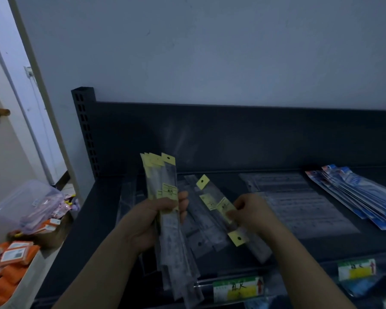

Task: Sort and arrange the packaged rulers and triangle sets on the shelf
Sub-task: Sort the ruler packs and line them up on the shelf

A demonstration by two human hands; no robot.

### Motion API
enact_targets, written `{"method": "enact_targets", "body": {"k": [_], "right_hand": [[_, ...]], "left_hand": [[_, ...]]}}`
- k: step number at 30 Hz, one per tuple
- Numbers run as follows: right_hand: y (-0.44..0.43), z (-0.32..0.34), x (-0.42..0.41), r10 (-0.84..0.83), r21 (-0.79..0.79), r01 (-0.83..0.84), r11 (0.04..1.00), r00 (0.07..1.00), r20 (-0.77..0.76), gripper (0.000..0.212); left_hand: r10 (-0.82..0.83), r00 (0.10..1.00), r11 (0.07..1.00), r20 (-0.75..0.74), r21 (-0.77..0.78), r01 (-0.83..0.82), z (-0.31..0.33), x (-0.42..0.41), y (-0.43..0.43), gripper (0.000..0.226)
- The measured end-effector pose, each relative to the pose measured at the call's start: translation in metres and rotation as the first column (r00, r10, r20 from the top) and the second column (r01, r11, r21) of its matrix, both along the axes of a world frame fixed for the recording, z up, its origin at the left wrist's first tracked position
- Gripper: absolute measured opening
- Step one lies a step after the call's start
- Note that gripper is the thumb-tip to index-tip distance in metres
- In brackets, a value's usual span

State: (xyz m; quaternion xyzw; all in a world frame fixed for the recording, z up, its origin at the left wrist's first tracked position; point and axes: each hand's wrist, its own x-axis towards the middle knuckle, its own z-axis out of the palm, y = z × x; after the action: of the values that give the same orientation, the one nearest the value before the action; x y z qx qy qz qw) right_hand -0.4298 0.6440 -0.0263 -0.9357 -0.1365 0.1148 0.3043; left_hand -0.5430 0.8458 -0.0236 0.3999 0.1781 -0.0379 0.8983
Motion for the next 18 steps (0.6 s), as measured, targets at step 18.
{"method": "enact_targets", "body": {"k": [18], "right_hand": [[0.032, 0.007, -0.034, 0.277, 0.706, -0.042, 0.707, 0.935, -0.221, 0.014]], "left_hand": [[0.111, 0.992, 0.99, 0.052, 0.077, -0.114, 0.014, 0.006, -0.005, 0.016]]}}
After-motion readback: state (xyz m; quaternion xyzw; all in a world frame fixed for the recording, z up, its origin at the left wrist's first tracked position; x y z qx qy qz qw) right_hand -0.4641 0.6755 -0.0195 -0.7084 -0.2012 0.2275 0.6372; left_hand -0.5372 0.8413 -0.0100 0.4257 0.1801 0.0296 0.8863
